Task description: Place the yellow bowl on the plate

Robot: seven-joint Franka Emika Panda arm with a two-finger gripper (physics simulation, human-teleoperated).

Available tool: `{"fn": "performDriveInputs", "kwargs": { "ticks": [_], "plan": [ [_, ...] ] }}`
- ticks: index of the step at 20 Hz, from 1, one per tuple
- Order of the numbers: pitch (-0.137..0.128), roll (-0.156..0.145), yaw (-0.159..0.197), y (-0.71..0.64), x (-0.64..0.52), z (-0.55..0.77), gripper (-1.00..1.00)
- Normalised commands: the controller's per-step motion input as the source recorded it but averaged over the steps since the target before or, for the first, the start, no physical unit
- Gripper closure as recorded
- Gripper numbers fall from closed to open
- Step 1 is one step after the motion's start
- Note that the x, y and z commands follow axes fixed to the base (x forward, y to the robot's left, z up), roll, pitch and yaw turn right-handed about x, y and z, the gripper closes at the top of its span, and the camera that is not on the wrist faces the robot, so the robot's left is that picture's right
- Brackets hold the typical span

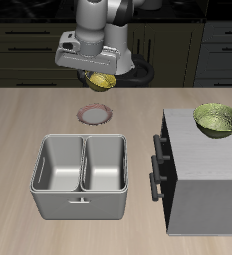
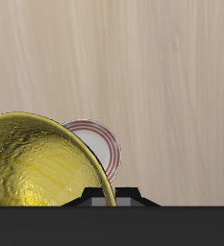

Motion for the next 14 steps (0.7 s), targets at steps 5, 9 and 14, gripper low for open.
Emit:
{"fn": "performDriveInputs", "kwargs": {
  "ticks": [5, 9, 14],
  "plan": [
    [-0.056, -0.086, 0.051, -0.12, -0.12, -0.10, 1.00],
    [0.045, -0.025, -0.001, -0.15, -0.08, -0.32, 1.00],
    [0.053, -0.011, 0.005, -0.05, -0.02, -0.36, 1.00]
  ]
}}
